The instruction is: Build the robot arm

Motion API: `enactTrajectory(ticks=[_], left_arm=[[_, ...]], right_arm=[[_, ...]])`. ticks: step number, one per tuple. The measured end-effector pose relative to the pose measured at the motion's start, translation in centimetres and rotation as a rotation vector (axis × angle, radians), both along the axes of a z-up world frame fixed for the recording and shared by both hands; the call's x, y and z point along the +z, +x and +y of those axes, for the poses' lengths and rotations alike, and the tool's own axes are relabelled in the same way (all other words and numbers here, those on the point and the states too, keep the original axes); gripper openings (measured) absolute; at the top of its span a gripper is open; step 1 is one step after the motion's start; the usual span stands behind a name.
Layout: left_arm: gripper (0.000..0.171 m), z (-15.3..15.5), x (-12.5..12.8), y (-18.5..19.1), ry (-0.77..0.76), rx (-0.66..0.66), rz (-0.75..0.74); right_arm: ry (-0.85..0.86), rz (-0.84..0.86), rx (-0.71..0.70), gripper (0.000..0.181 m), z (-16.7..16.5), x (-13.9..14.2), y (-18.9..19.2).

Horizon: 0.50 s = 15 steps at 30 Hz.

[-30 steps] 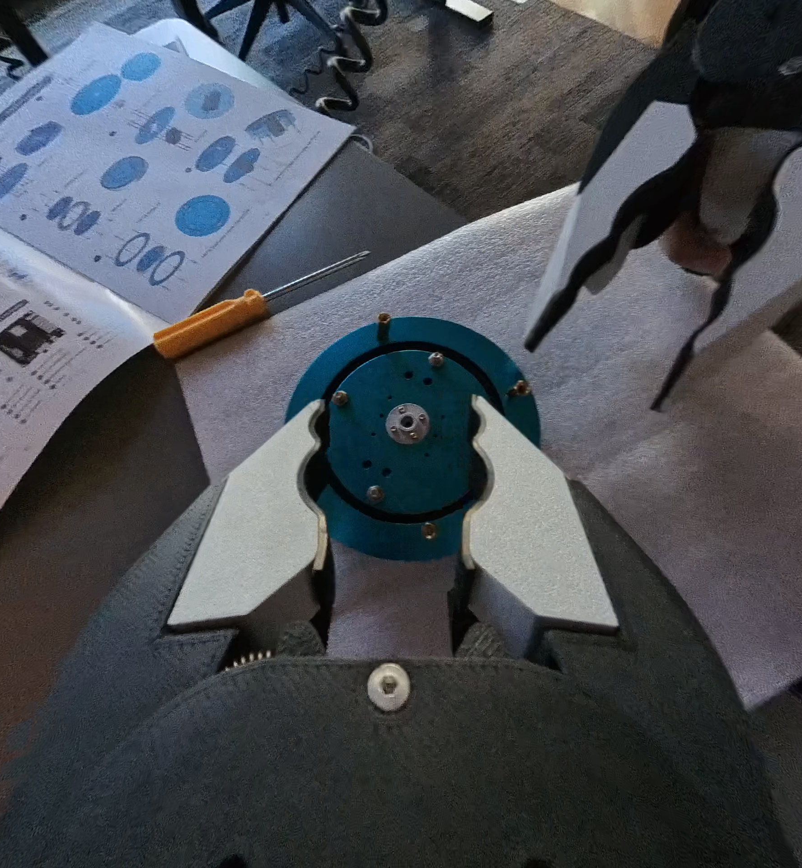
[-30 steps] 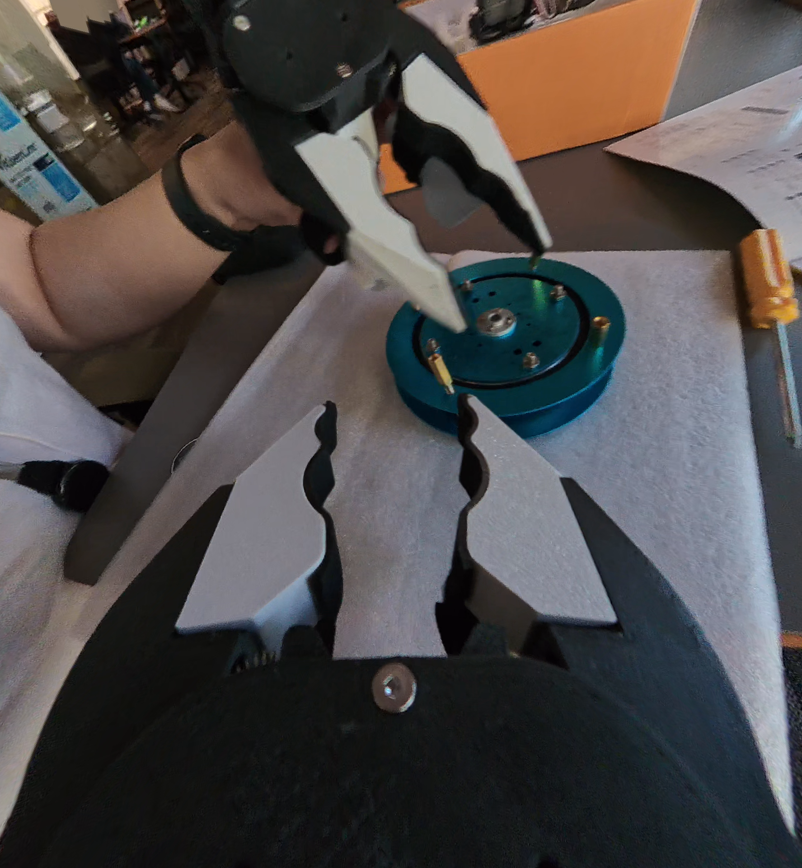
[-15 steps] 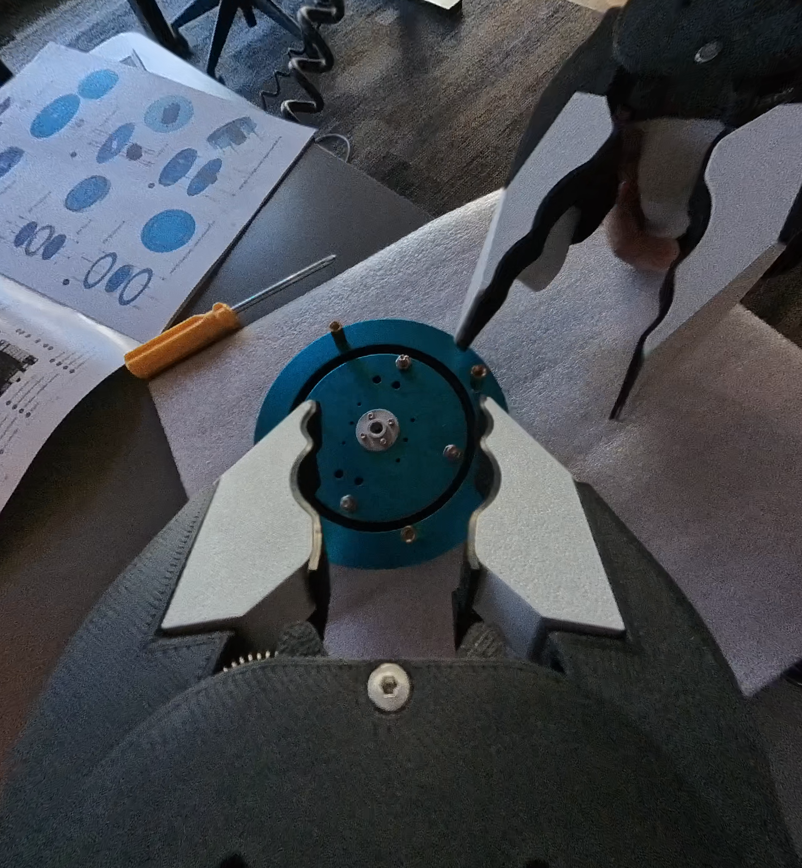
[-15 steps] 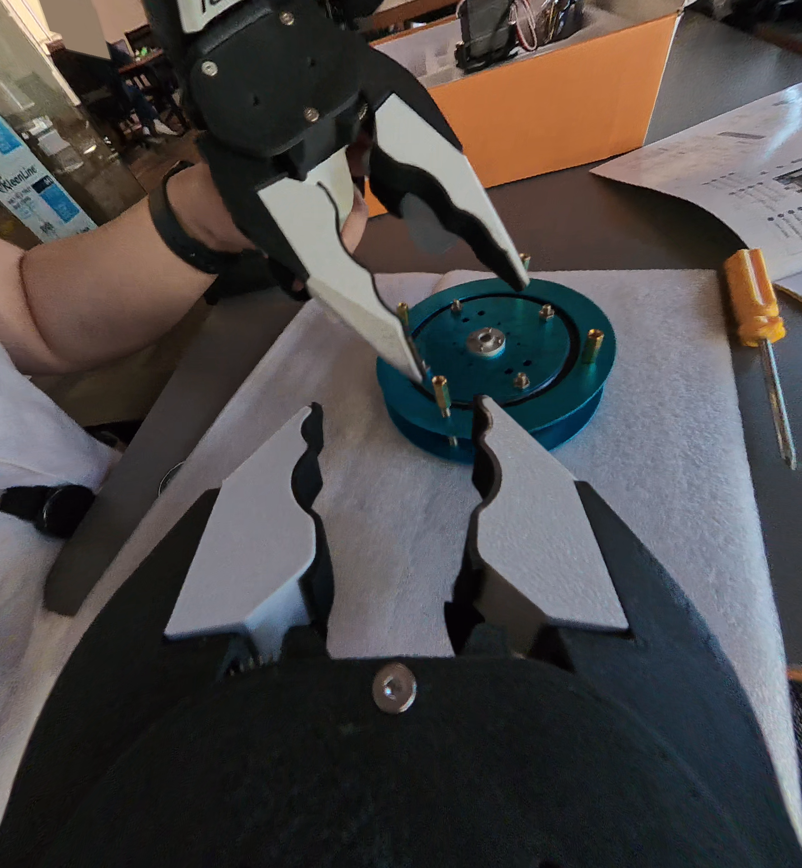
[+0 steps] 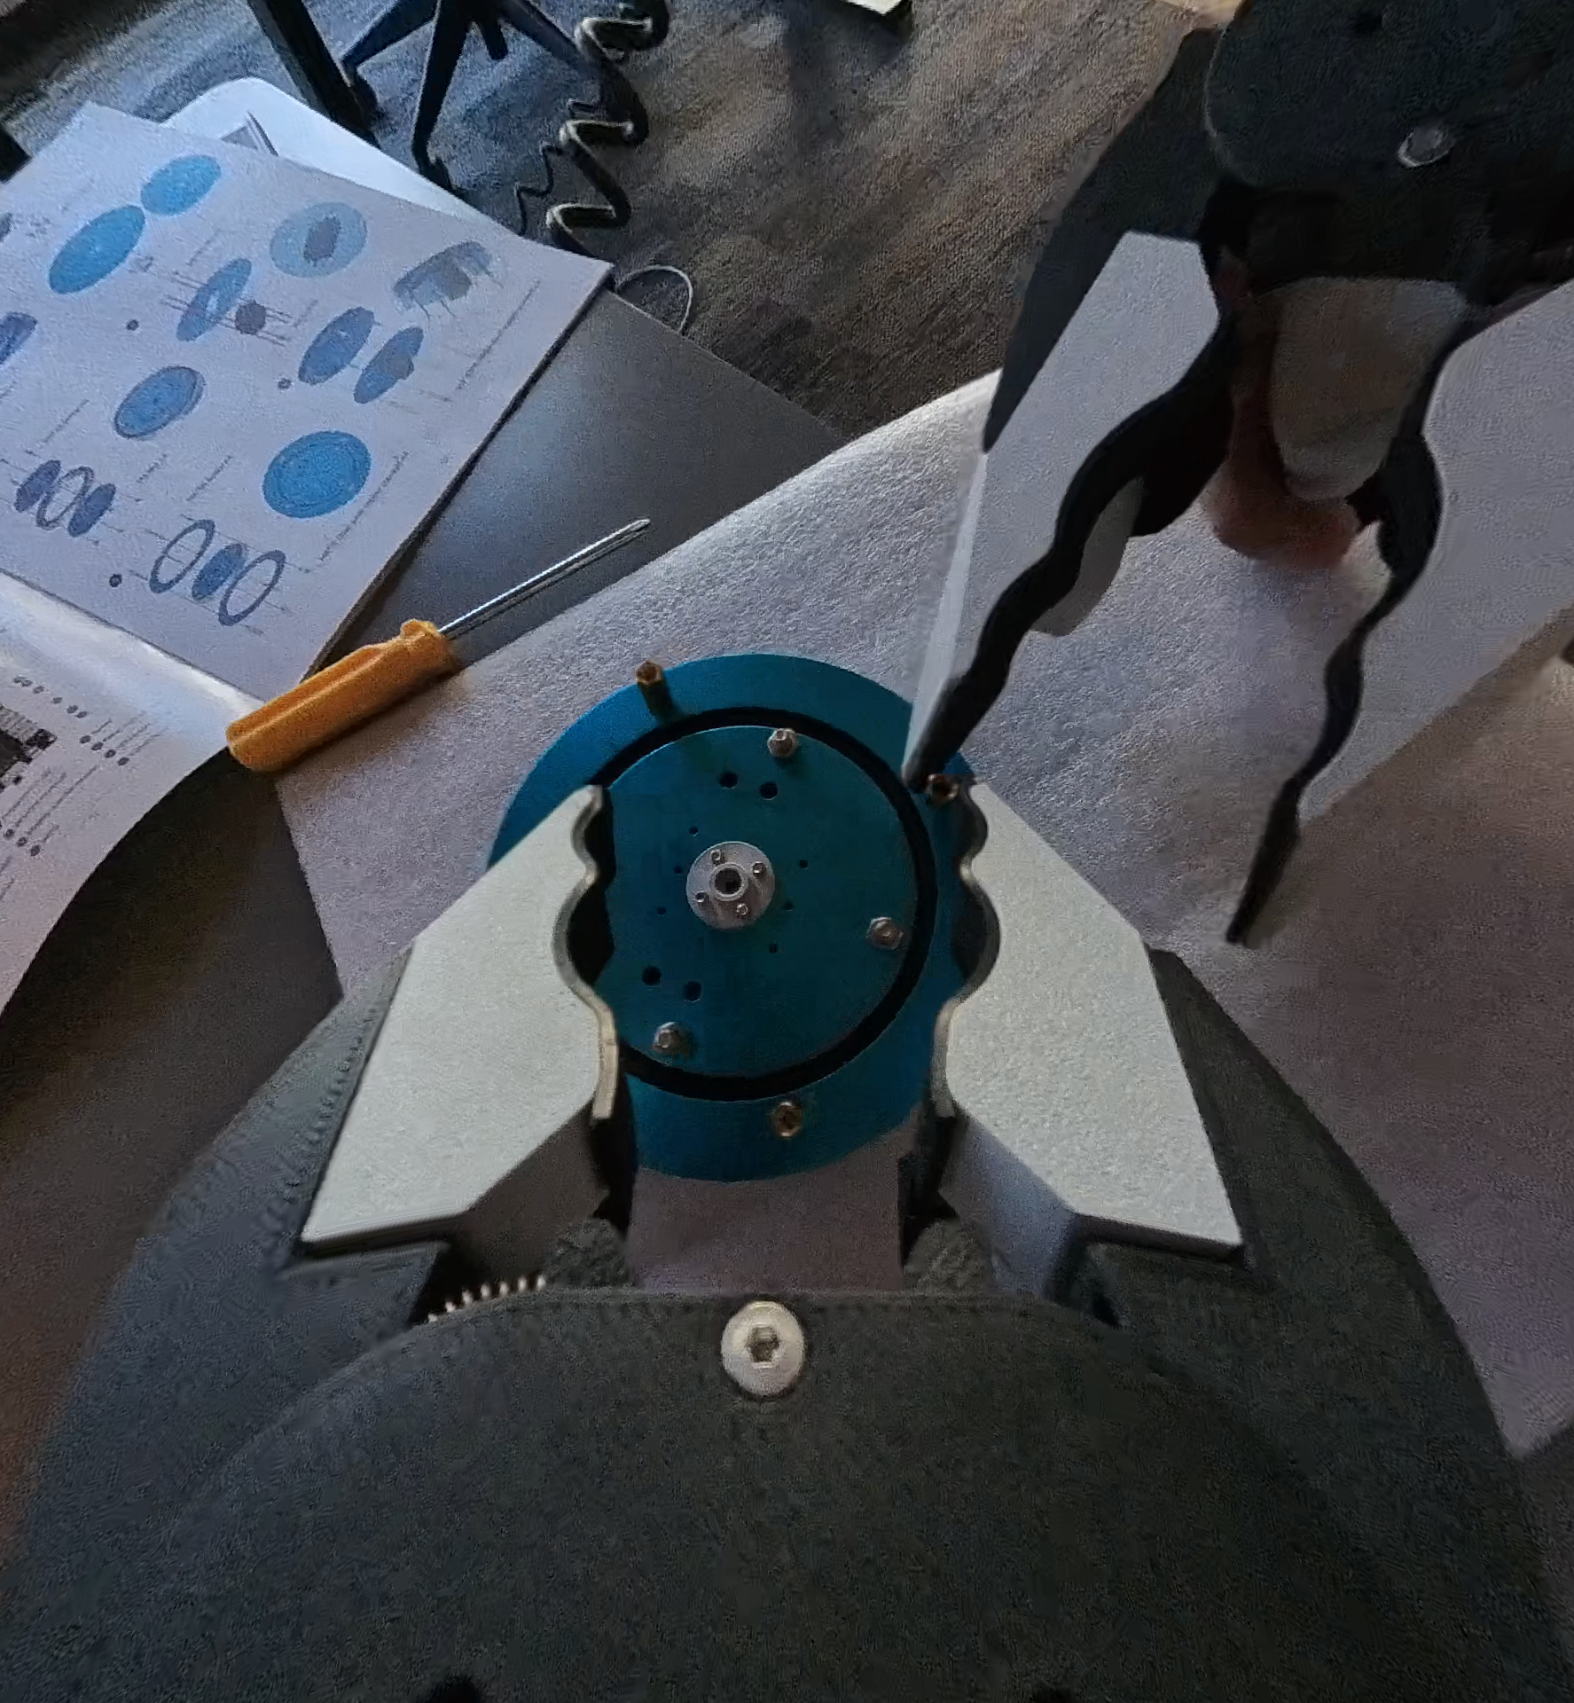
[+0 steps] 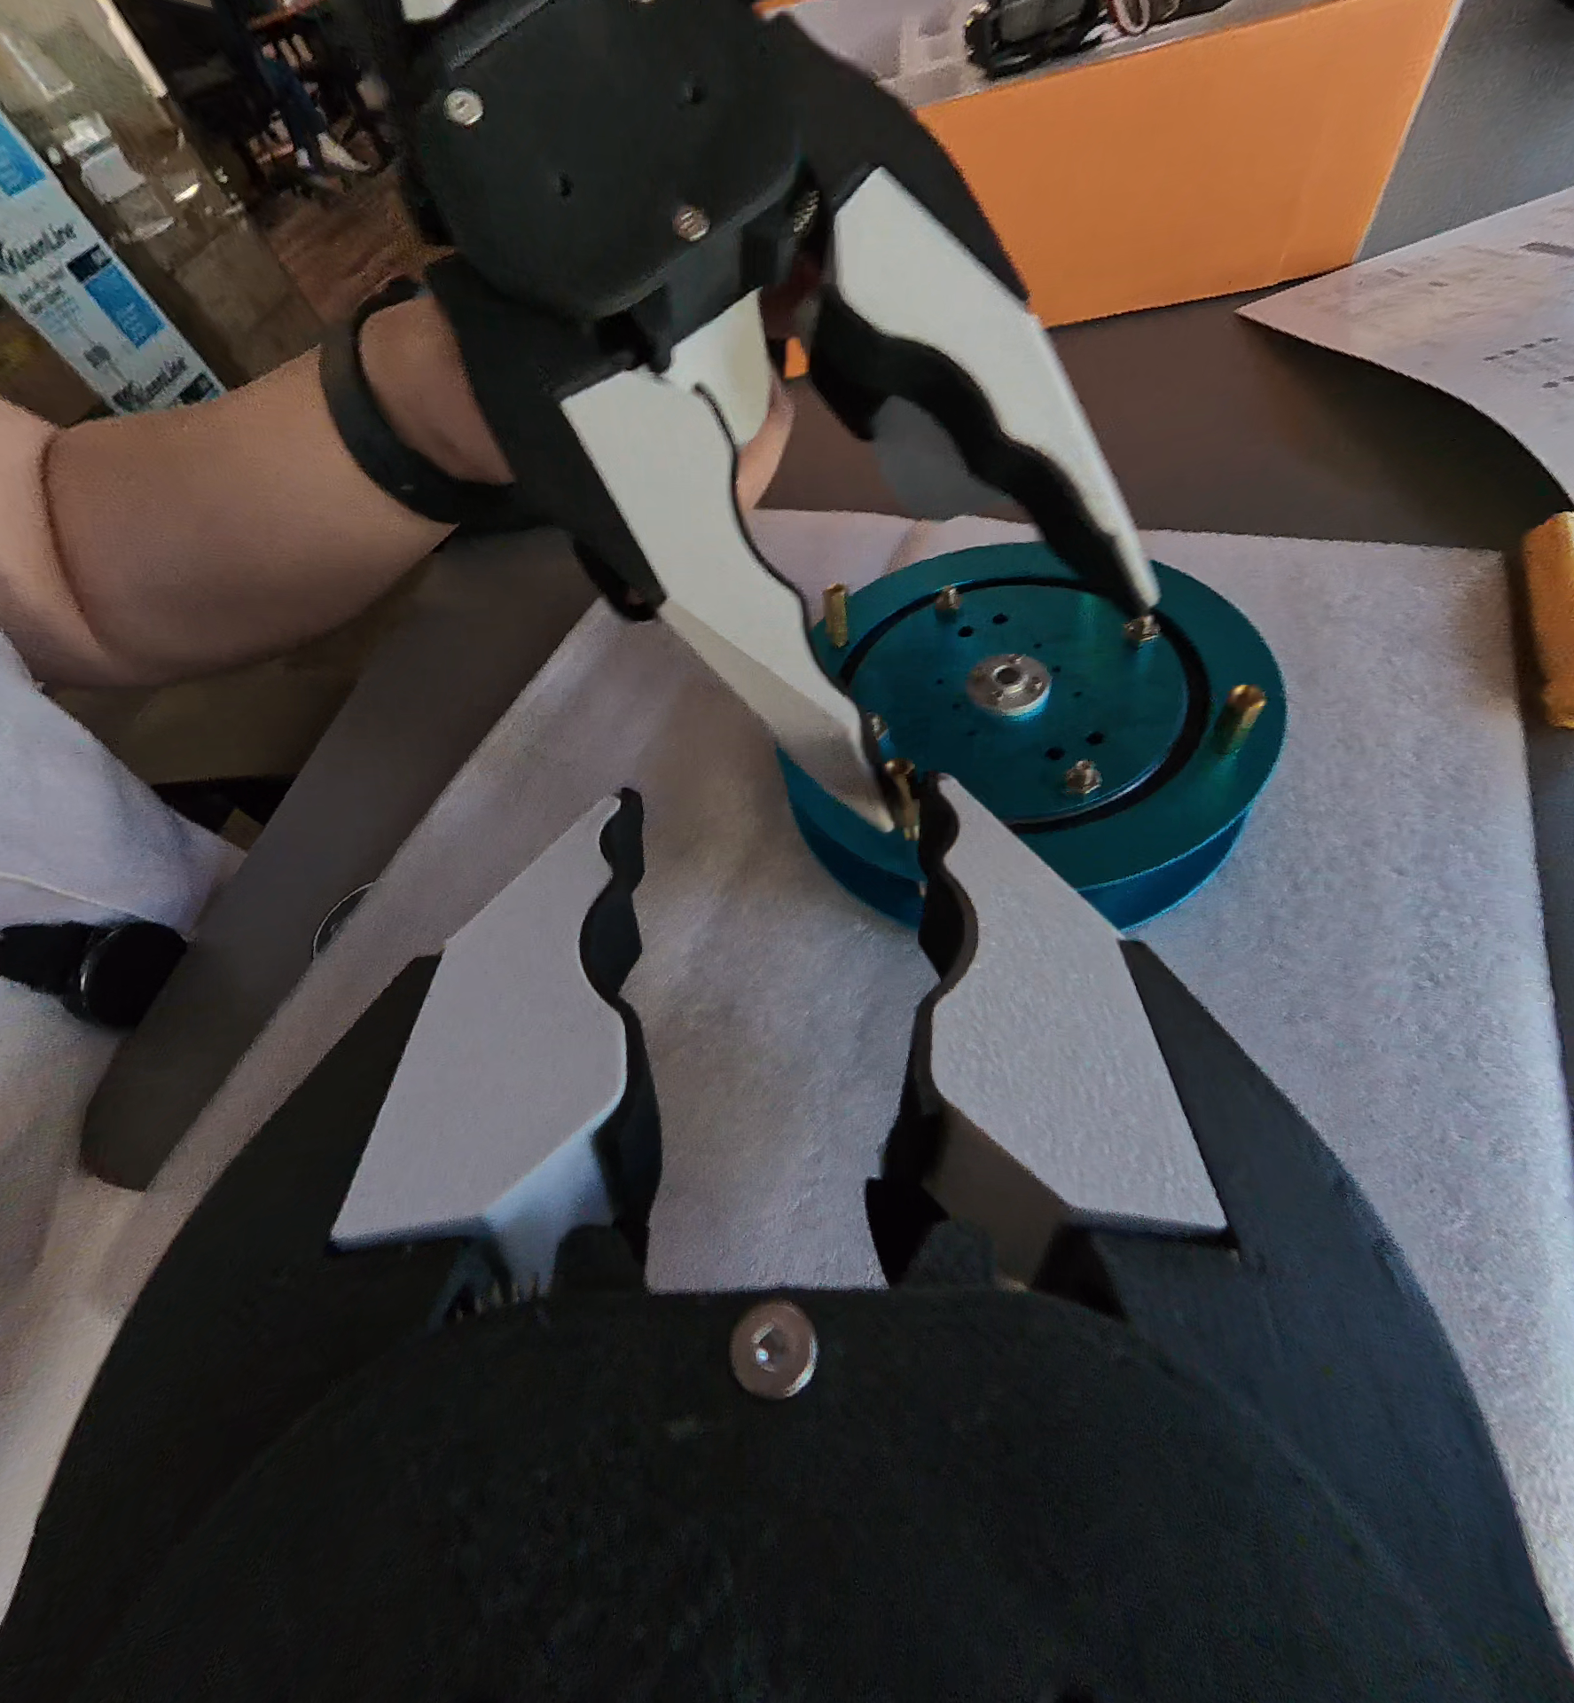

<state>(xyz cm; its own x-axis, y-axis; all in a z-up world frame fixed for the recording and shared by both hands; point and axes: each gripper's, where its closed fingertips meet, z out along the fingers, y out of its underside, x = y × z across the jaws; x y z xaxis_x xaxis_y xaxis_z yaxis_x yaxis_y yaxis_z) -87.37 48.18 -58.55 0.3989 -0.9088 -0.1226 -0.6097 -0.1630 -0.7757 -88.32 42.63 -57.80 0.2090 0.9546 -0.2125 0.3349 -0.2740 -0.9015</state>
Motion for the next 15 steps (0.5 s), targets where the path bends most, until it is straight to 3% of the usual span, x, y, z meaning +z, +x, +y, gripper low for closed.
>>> enactTrajectory(ticks=[2, 3, 4, 8, 12, 13, 14, 15], left_arm=[[0.082, 0.4, -0.1, -0.8, -0.014, 0.023, 0.006], [0.075, 0.6, 0.0, -1.4, -0.015, 0.04, 0.007], [0.06, 1.0, 0.1, -2.0, 0.007, 0.067, 0.008], [0.066, -0.4, 0.9, -0.7, -0.014, -0.002, -0.043], [0.075, 0.6, 0.2, -0.6, 0.018, 0.025, 0.018], [0.069, 0.8, 0.1, -1.1, 0.008, 0.041, 0.024], [0.058, 1.7, 0.1, -2.2, 0.039, 0.083, 0.041], [0.059, 2.0, 0.1, -2.9, 0.056, 0.097, 0.046]], right_arm=[[-0.009, -0.01, 0.001, 0.052, -0.5, -0.1, 0.7], [-0.027, -0.007, 0.006, 0.045, -0.8, 0.0, 1.2], [-0.029, 0.003, -0.019, 0.045, -0.5, 0.1, 1.6], [-0.016, 0.039, -0.062, 0.056, 0.9, 0.4, 1.0], [-0.029, 0.009, -0.014, 0.06, 0.5, -0.1, -0.2], [-0.019, 0.0, -0.018, 0.057, 0.4, -0.1, 0.2], [-0.023, 0.002, 0.0, 0.043, 0.0, 0.0, 0.7], [-0.032, 0.02, -0.011, 0.041, -0.1, 0.3, 1.1]])
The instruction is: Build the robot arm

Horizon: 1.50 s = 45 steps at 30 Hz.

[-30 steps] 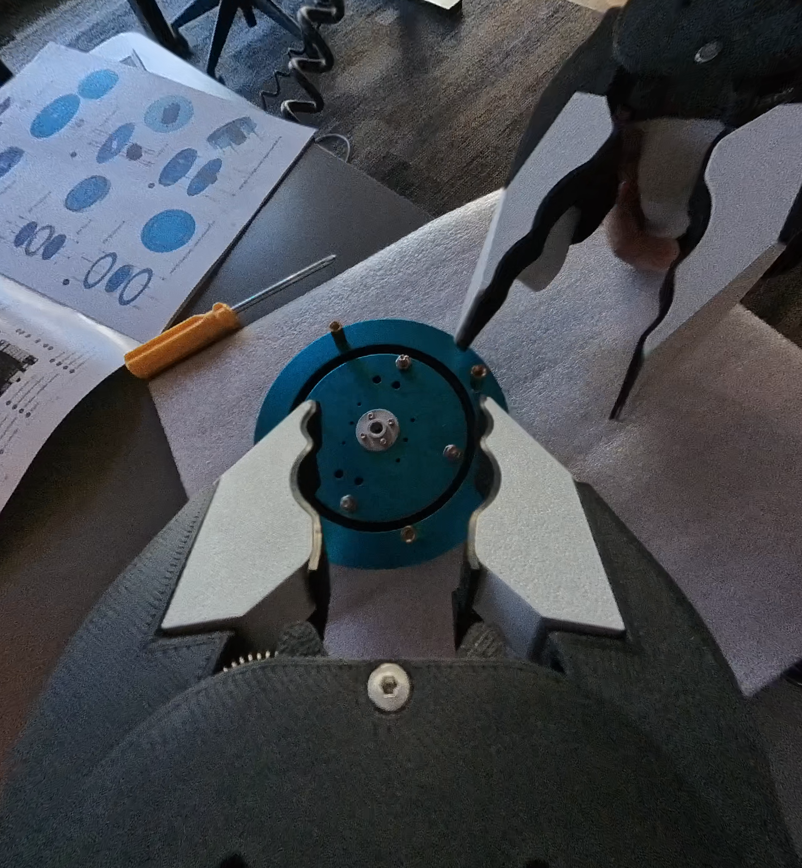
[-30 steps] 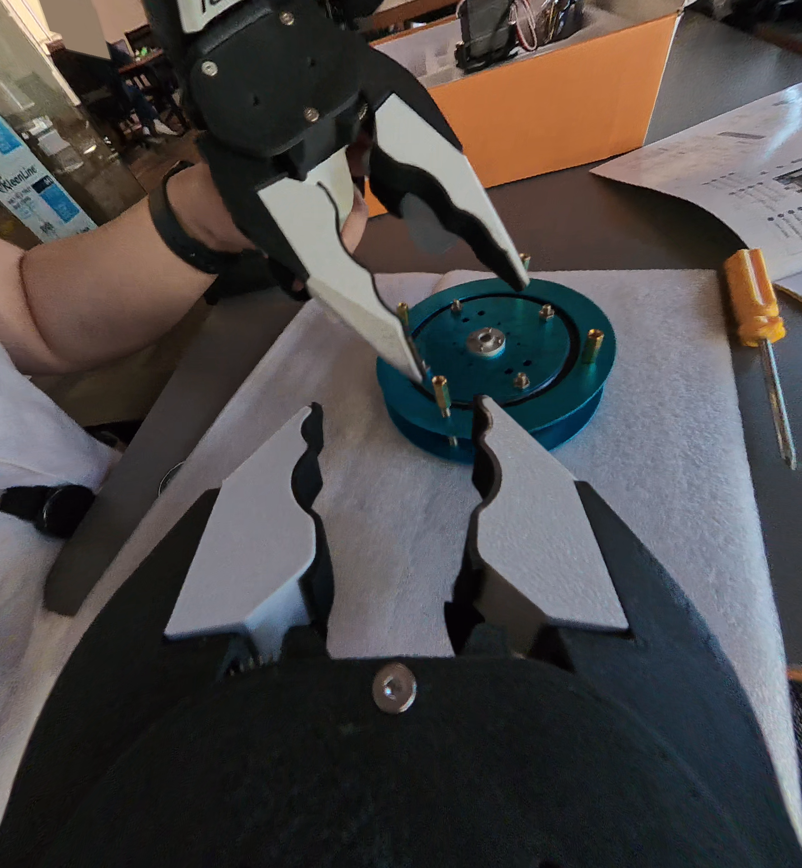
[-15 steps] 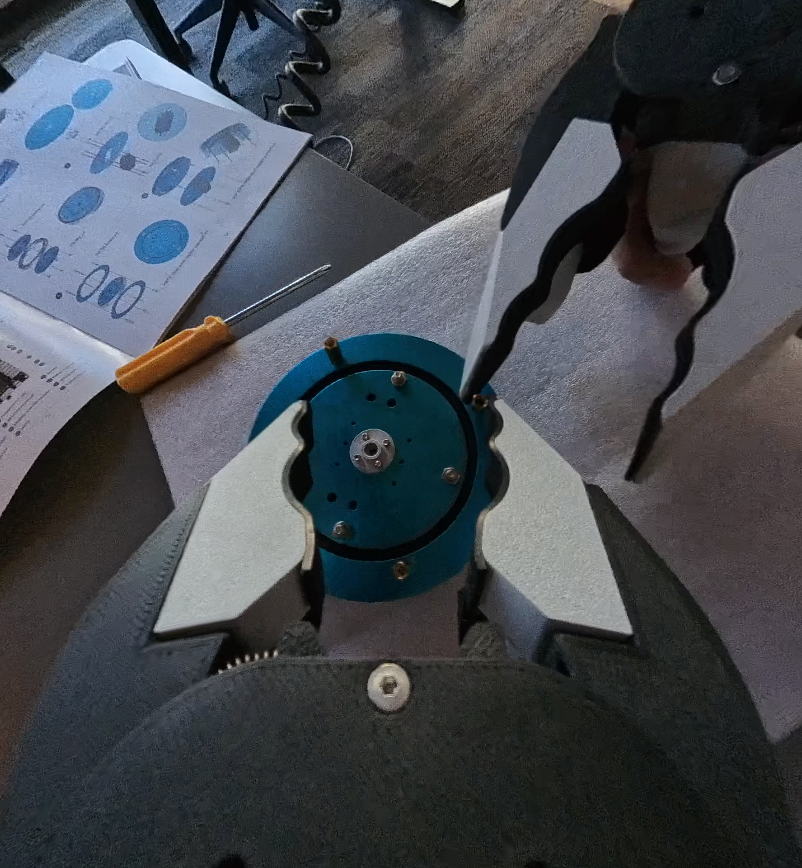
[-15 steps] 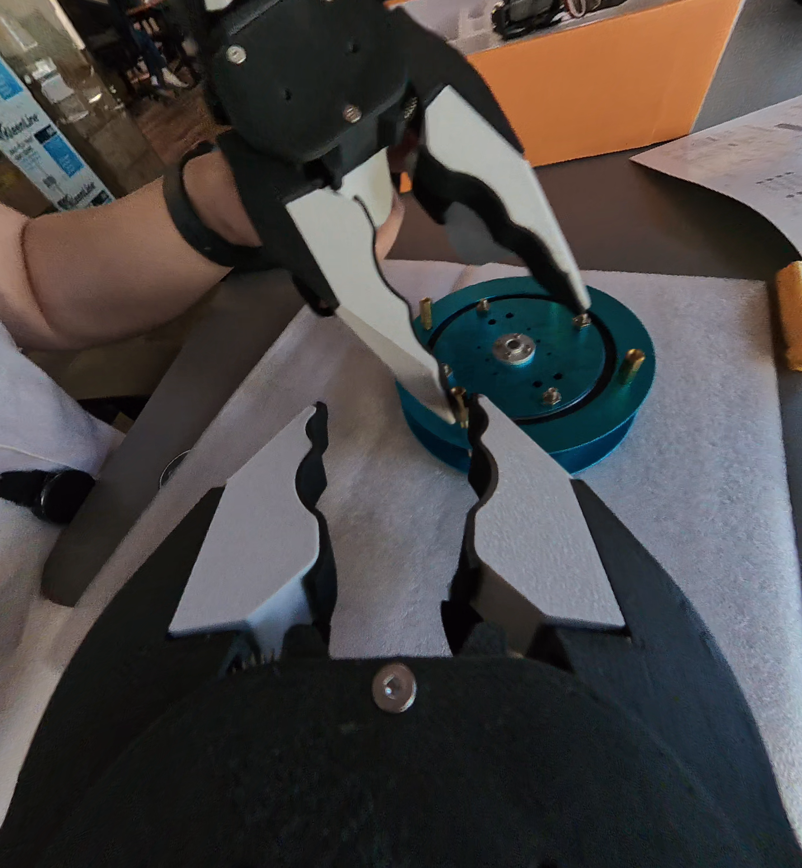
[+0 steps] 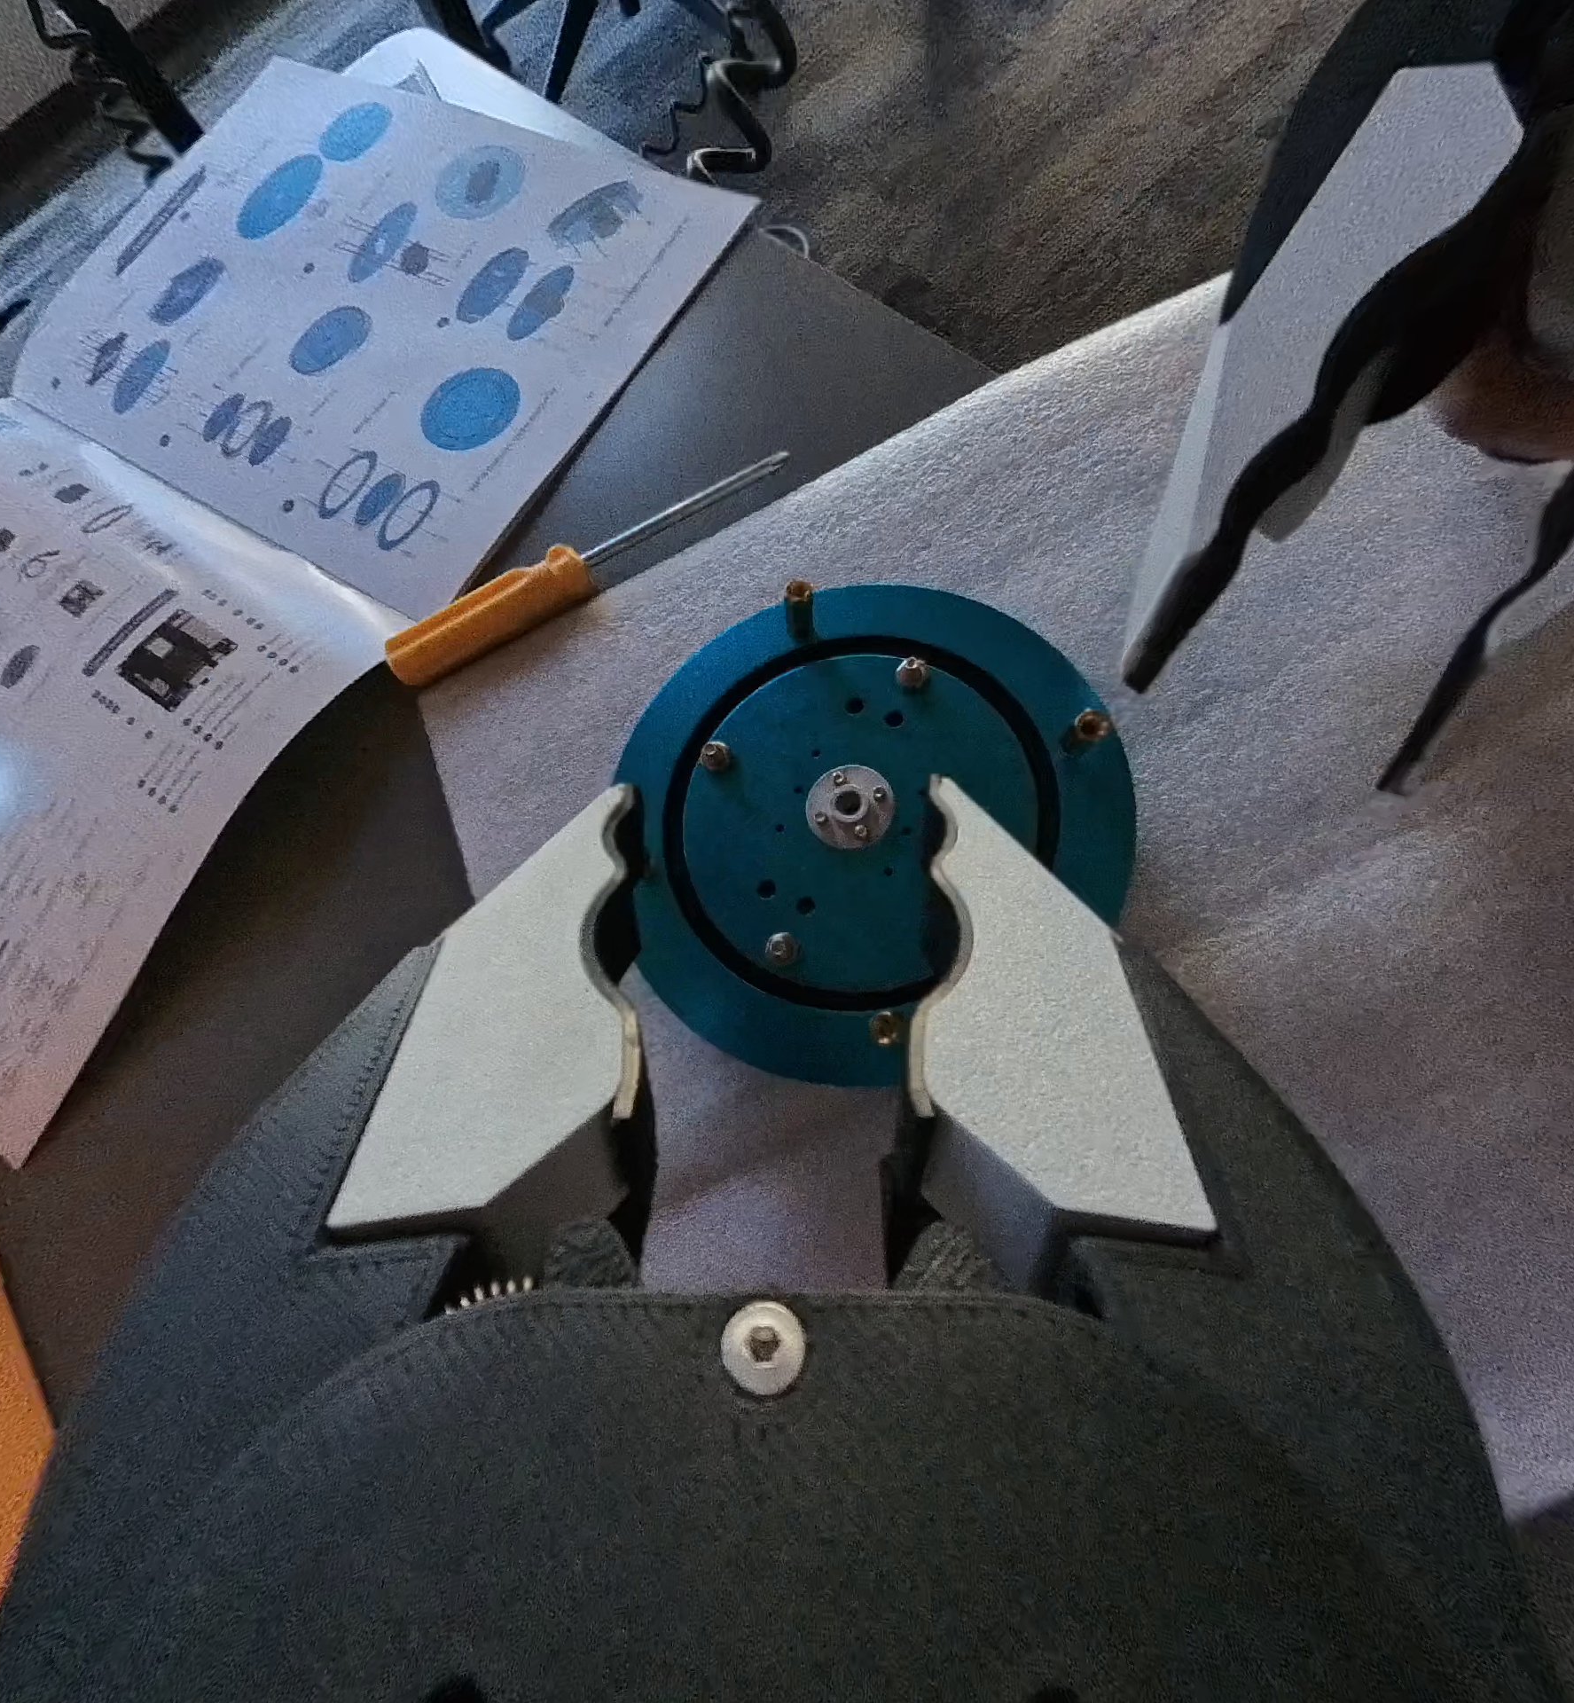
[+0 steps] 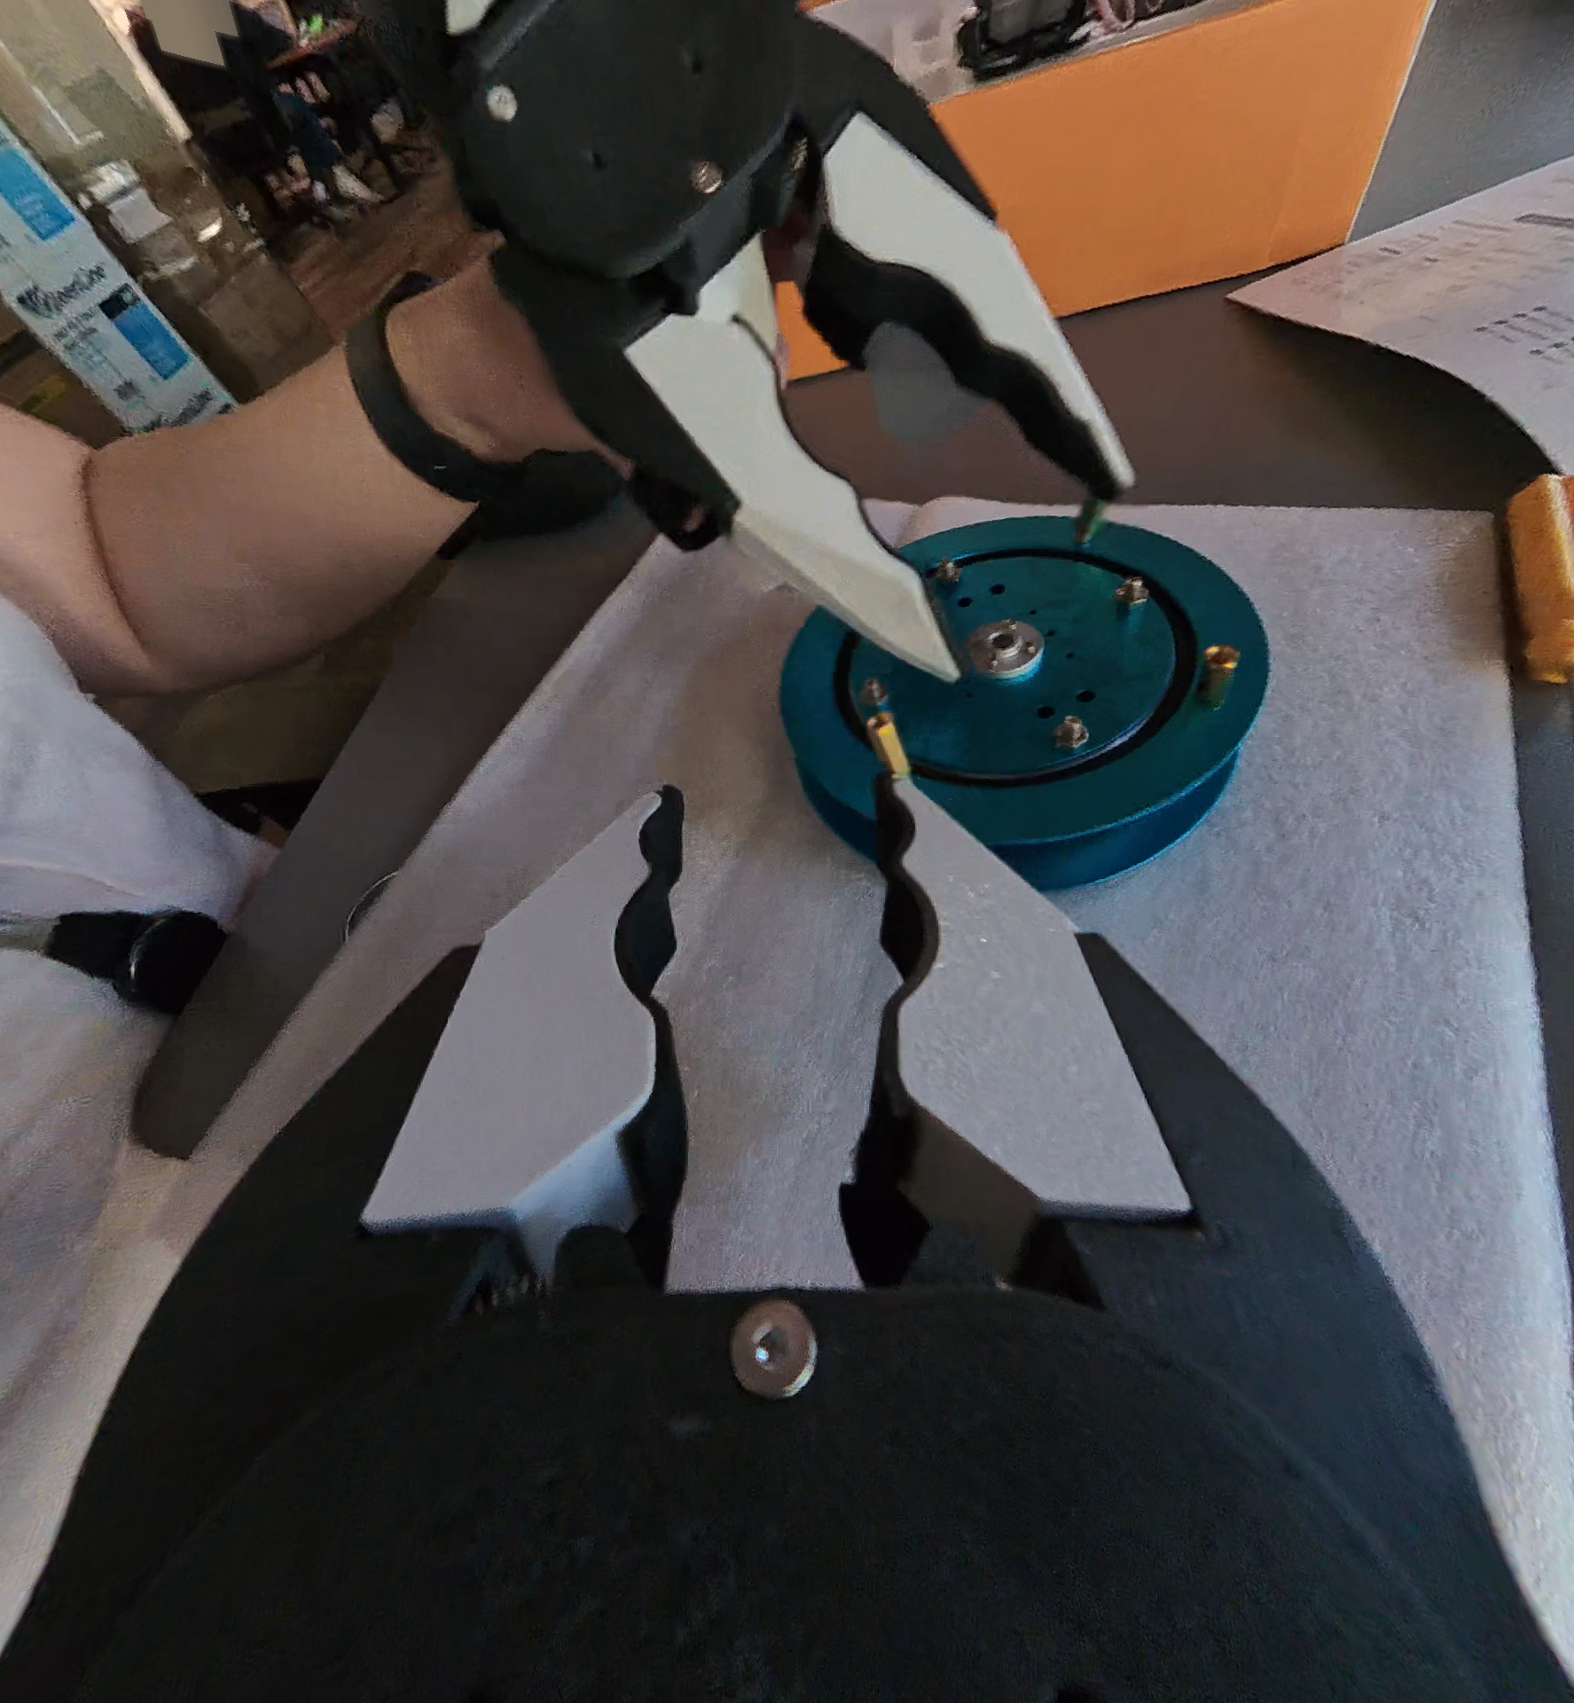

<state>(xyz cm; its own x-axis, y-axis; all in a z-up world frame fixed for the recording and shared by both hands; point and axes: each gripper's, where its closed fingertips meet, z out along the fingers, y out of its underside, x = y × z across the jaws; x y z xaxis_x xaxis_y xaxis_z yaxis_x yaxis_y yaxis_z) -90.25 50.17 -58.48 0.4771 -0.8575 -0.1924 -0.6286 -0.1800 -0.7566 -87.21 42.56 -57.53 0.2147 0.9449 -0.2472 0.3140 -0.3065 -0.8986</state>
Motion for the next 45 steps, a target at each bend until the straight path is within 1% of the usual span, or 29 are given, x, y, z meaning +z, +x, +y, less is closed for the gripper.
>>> enactTrajectory(ticks=[1, 3, 6, 8, 9, 10, 12, 14, 16, 17, 19, 20, 21, 22, 23, 25, 26, 27, 28, 29, 31, 33, 35, 36, 39, 41, 44, 45], left_arm=[[0.063, -0.4, 0.1, -0.1, -0.027, -0.014, -0.024], [0.067, -1.7, 0.8, 1.3, -0.085, -0.077, -0.109], [0.066, -1.7, 1.0, 2.7, -0.045, -0.095, -0.098], [0.075, -1.1, 1.1, 2.4, -0.036, -0.077, -0.088], [0.068, -0.8, 1.0, 1.9, -0.048, -0.061, -0.086], [0.063, -0.5, 1.0, 1.3, -0.04, -0.04, -0.075], [0.064, -0.6, 1.0, 0.5, -0.04, -0.033, -0.069], [0.07, -1.7, 1.2, 1.2, -0.093, -0.071, -0.122], [0.07, -2.3, 1.1, 2.2, -0.095, -0.098, -0.132], [0.068, -2.1, 0.6, 2.4, -0.071, -0.093, -0.098], [0.073, -1.8, 0.0, 2.2, -0.047, -0.078, -0.055], [0.075, -1.7, -0.1, 1.8, -0.056, -0.067, -0.057], [0.069, -1.5, -0.2, 1.3, -0.066, -0.048, -0.059], [0.061, -1.1, -0.2, 0.4, -0.052, -0.013, -0.049], [0.059, -0.6, -0.3, -0.7, -0.035, 0.021, -0.035], [0.059, -0.8, -0.2, -1.9, -0.045, 0.054, -0.052], [0.058, -1.0, 0.1, -2.4, -0.046, 0.065, -0.068], [0.057, -1.1, 0.3, -2.9, -0.039, 0.08, -0.075], [0.057, -1.2, 0.5, -3.6, -0.027, 0.098, -0.076], [0.057, -1.3, 0.7, -4.3, -0.014, 0.117, -0.077], [0.054, -1.5, 1.2, -5.9, 0.007, 0.159, -0.1], [0.052, -2.1, 1.8, -7.3, 0.003, 0.194, -0.152], [0.05, -2.8, 2.4, -8.5, 0.003, 0.219, -0.205], [0.05, -3.2, 2.5, -8.9, 0.001, 0.225, -0.227], [0.049, -4.1, 2.4, -9.5, -0.004, 0.234, -0.266], [0.049, -4.5, 2.0, -9.1, -0.02, 0.22, -0.276], [0.05, -5.0, 1.5, -7.5, -0.035, 0.164, -0.281], [0.05, -5.2, 1.4, -6.9, -0.037, 0.144, -0.28]], right_arm=[[0.0, 0.012, -0.029, 0.042, 0.4, 0.2, 0.4], [0.002, 0.028, -0.059, 0.055, 1.1, 0.2, 0.3], [-0.006, 0.002, -0.004, 0.06, 0.7, -0.3, -1.1], [0.02, -0.022, -0.005, 0.064, 0.5, -0.5, -1.1], [0.022, -0.035, -0.005, 0.06, 0.3, -0.6, -0.7], [0.008, -0.037, 0.004, 0.047, 0.0, -0.6, -0.2], [0.002, -0.028, -0.054, 0.05, 0.8, -0.5, 0.5], [0.017, 0.009, -0.074, 0.056, 1.3, 0.1, 0.3], [0.019, 0.026, -0.051, 0.057, 1.1, 0.4, -0.6], [0.023, 0.012, -0.037, 0.057, 0.9, 0.2, -0.9], [0.025, -0.018, -0.007, 0.055, 0.3, -0.1, -1.0], [0.027, -0.029, 0.0, 0.048, 0.0, -0.2, -0.7], [0.017, -0.038, 0.018, 0.035, -0.5, -0.2, -0.3], [0.011, -0.039, 0.006, 0.035, -0.5, -0.1, 0.2], [0.019, -0.049, -0.017, 0.035, -0.2, 0.0, 0.7], [0.09, -0.106, -0.069, 0.033, 0.9, -0.1, 1.6], [0.144, -0.148, -0.07, 0.028, 1.3, -0.2, 1.7], [0.208, -0.19, -0.056, 0.018, 1.7, 0.0, 1.7], [0.271, -0.234, -0.037, 0.012, 2.1, 0.3, 1.5], [0.322, -0.297, 0.011, 0.009, 2.2, 0.4, 1.2], [0.403, -0.433, 0.148, 0.01, 2.3, 0.7, 0.4], [0.492, -0.544, 0.299, 0.019, 2.4, 1.2, -0.7], [0.55, -0.666, 0.442, 0.021, 2.4, 1.1, -1.4], [0.539, -0.74, 0.508, 0.021, 2.2, 0.7, -1.3], [0.487, -0.906, 0.597, 0.021, 2.4, -0.2, -1.2], [0.468, -0.96, 0.612, 0.019, 2.6, -0.5, -1.2], [0.402, -1.037, 0.606, 0.016, 2.7, -1.1, -0.4], [0.384, -1.041, 0.6, 0.012, 2.7, -1.2, -0.3]])
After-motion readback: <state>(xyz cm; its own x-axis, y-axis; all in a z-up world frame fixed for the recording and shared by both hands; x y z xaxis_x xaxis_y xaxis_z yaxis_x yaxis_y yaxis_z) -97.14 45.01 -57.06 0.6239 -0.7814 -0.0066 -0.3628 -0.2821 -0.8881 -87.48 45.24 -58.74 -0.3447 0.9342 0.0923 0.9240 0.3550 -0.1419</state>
